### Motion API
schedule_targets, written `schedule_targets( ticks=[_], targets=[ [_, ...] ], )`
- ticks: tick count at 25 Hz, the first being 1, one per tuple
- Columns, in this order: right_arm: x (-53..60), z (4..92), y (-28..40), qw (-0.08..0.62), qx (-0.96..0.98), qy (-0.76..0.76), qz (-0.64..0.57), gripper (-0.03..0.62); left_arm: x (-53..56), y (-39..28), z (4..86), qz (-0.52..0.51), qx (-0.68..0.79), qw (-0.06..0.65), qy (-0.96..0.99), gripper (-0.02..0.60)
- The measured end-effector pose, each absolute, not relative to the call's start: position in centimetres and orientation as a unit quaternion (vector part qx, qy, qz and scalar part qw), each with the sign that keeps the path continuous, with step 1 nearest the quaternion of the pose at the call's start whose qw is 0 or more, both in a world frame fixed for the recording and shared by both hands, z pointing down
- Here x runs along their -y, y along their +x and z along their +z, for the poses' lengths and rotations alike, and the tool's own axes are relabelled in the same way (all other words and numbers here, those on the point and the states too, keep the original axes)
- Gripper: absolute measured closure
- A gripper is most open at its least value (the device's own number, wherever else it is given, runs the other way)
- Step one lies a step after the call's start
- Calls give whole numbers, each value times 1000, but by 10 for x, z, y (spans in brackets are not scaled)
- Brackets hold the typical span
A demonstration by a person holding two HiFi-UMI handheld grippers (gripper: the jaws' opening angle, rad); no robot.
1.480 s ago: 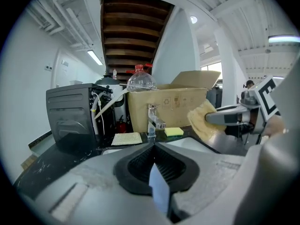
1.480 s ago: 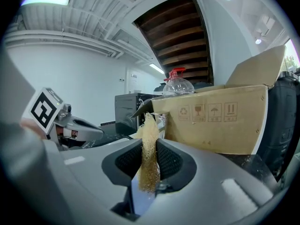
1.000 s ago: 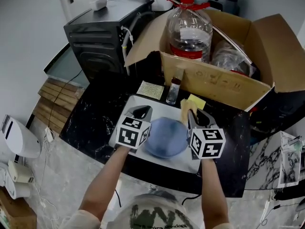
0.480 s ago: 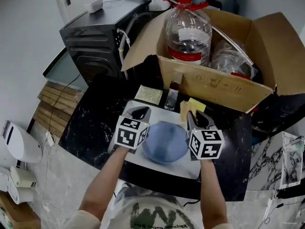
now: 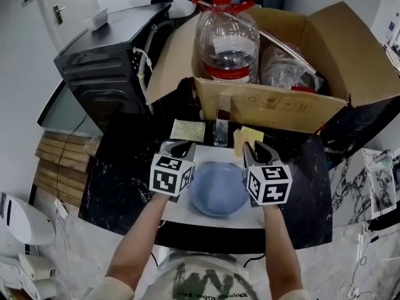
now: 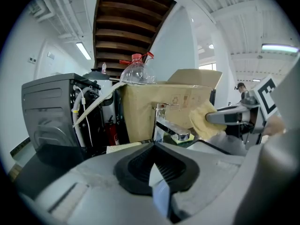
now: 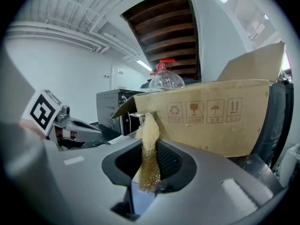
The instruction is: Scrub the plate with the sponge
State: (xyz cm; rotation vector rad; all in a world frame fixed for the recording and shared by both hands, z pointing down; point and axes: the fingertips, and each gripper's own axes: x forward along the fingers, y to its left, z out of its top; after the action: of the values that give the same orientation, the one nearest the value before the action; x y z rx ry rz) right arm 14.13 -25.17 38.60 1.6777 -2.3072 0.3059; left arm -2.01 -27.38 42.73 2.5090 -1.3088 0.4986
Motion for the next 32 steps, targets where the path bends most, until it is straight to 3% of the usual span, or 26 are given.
schedule_targets(
  ticks=[12, 32],
  targets=[
    [241, 398, 139, 151, 769, 609, 120, 523, 274, -22, 441, 177, 416, 143, 881, 578],
    [236, 497, 107, 217, 769, 568, 196, 522, 265, -36, 476, 184, 423, 151, 874, 578]
  ],
)
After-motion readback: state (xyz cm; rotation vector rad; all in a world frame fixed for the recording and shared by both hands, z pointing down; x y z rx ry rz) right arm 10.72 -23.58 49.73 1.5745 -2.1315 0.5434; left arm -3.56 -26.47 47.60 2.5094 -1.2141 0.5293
